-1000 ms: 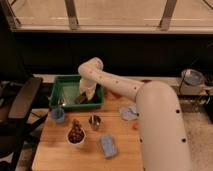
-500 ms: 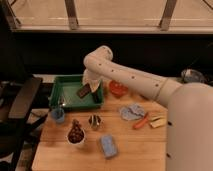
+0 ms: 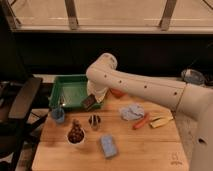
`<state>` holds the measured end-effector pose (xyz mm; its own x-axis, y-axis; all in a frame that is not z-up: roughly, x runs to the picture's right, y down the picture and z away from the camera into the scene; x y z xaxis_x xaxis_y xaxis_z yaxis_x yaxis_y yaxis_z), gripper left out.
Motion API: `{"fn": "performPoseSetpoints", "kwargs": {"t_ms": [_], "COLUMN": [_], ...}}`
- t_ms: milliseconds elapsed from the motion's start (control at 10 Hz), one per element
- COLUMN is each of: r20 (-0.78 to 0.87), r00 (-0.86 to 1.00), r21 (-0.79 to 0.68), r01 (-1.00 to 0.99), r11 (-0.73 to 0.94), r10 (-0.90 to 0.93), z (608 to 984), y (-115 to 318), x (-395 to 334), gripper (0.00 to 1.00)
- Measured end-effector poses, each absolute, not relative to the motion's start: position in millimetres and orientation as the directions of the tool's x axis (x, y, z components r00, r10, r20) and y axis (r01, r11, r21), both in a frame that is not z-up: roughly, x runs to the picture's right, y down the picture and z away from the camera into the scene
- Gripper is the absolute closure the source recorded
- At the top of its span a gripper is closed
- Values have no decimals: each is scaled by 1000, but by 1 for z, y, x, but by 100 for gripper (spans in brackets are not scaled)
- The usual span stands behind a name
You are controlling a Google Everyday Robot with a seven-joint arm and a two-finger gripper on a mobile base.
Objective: Place eraser in metal cup
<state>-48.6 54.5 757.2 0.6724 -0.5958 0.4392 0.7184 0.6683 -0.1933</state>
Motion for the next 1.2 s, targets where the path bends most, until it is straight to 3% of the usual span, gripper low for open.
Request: {"fn": "performPoseSetpoints", "kwargs": {"t_ms": [600,1200], "r20": [485,554], "r00": [717,714], "r21": [-327,-336], "r01": [680,662], "r11": [657,670], "r10": [-501,-428], "z": [775,769], "y": [117,147], "x": [-30,-42], "gripper": [100,100]}}
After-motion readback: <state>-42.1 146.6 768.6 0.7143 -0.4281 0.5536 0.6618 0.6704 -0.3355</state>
